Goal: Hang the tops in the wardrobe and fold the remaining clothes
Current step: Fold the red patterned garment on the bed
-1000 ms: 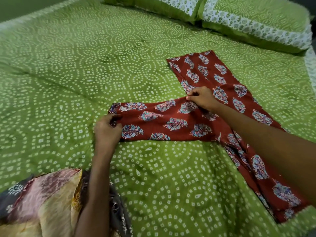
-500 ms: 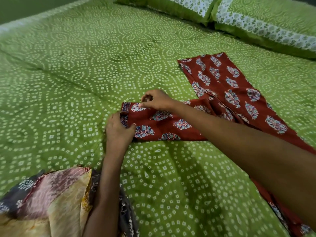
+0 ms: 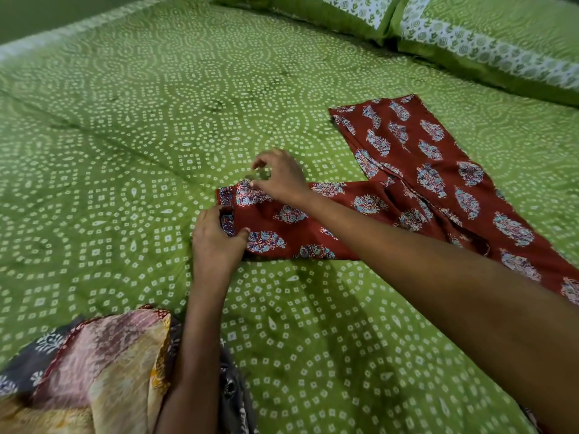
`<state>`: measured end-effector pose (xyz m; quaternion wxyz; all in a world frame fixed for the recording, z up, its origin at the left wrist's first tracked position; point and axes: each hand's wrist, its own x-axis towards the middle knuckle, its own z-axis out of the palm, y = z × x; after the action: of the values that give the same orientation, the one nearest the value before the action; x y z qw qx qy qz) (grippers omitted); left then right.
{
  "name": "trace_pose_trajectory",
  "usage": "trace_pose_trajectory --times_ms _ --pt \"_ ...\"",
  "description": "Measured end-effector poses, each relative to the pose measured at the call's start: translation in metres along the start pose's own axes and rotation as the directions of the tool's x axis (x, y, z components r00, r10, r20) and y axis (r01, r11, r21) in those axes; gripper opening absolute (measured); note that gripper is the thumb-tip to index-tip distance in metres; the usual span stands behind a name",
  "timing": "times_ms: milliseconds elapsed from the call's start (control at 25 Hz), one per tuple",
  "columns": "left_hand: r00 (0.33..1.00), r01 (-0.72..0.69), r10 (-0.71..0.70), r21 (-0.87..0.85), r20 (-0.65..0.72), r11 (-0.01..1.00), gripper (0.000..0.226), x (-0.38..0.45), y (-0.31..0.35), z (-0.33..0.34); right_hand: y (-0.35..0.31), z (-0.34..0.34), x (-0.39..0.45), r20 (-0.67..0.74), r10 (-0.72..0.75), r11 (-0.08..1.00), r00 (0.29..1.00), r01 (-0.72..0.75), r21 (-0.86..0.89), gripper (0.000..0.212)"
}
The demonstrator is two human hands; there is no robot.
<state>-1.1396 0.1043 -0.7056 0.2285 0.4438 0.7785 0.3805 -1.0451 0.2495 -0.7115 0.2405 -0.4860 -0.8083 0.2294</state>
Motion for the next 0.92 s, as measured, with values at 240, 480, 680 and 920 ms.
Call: trace_pose_trajectory --times_ms 240,480,680,920 --pt "1.0 0.001 -0.002 0.049 0.024 0.999 0.06 0.003 -0.003 0.002 -0.013 -0.009 -0.004 0.414 0.005 0.994 0.91 -0.05 0.099 0.021" --pt "0.999 0.033 -0.033 -0.031 -0.017 0.999 0.044 0.003 -0.001 -0.001 -0.03 0.003 0.008 0.174 -0.114 0.992 0.978 0.102 0.08 0.009" --pt "0.998 0.068 -0.068 0.023 0.016 0.997 0.053 0.002 -0.002 -0.004 -0.014 -0.003 -0.022 0.221 -0.016 0.961 0.975 -0.046 0.273 0.027" --pt "0.993 0.102 -0.105 0.045 0.056 0.994 0.062 0.007 -0.007 -0.006 0.113 -0.121 -0.06 -0.052 0.312 0.941 0.949 -0.316 -0.122 0.021"
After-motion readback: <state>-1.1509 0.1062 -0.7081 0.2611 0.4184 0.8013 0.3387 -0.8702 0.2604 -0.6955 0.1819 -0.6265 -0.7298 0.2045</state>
